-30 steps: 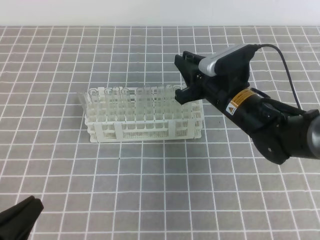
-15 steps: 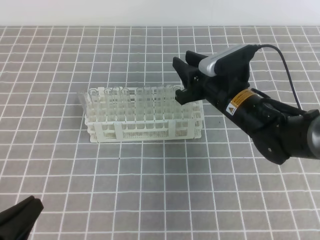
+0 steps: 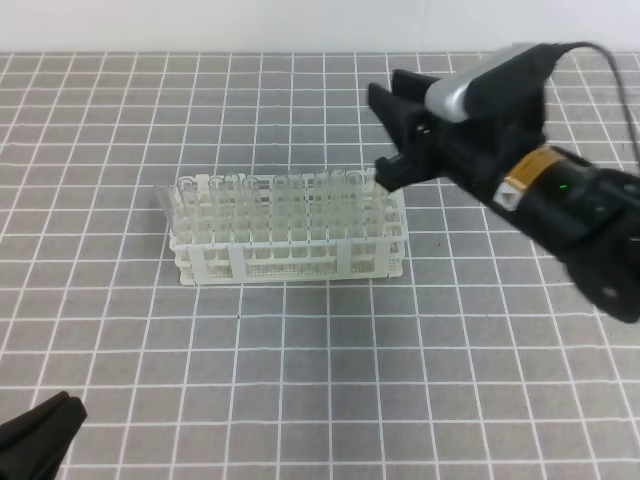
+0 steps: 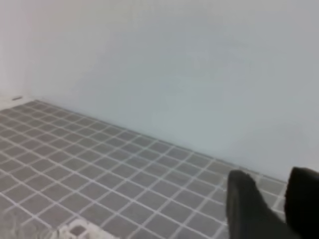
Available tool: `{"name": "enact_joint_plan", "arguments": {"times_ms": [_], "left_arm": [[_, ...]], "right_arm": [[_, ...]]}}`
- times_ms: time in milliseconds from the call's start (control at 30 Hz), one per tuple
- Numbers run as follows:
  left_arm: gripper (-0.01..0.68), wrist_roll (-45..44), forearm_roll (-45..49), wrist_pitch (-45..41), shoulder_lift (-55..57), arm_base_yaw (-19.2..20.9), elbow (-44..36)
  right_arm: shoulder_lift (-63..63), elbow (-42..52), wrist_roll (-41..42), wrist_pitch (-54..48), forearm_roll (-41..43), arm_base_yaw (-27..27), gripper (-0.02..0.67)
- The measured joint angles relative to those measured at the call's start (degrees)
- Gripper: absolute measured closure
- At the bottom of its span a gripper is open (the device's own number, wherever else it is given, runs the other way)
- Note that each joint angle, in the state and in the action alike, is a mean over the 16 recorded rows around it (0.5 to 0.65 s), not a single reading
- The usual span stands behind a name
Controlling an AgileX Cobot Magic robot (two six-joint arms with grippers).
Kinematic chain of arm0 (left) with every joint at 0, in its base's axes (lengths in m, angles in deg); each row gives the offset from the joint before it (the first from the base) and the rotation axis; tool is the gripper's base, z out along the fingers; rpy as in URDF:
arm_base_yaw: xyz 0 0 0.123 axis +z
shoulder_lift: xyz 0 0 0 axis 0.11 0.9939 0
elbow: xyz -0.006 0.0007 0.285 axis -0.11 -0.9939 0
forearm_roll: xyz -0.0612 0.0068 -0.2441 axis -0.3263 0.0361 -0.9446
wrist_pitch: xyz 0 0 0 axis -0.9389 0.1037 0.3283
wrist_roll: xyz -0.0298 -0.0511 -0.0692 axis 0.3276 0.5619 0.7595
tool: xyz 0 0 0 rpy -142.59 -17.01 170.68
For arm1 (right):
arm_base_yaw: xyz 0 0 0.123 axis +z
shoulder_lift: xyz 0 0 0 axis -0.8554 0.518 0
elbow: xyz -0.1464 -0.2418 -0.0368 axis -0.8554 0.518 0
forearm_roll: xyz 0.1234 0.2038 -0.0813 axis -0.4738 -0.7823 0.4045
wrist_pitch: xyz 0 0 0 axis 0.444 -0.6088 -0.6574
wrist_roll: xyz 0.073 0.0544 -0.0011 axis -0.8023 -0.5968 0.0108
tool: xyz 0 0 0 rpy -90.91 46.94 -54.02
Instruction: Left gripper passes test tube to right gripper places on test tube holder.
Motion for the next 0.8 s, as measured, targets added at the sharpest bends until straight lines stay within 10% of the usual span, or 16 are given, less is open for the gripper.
{"name": "enact_joint_plan", "arguments": {"times_ms": [367,800], "left_arm": [[0.656,-0.02,0.02,-0.11,0.04,0.02,-0.05],[0.656,0.0,0.0,-0.44,-0.01,-0.01,0.0]], "right_arm": [[-22.1,7.67,-0.22,-12.9,-0.99,0.0,0.64],[-45.44,21.45,-0.91,-22.04,-3.72,0.0,0.662]]}}
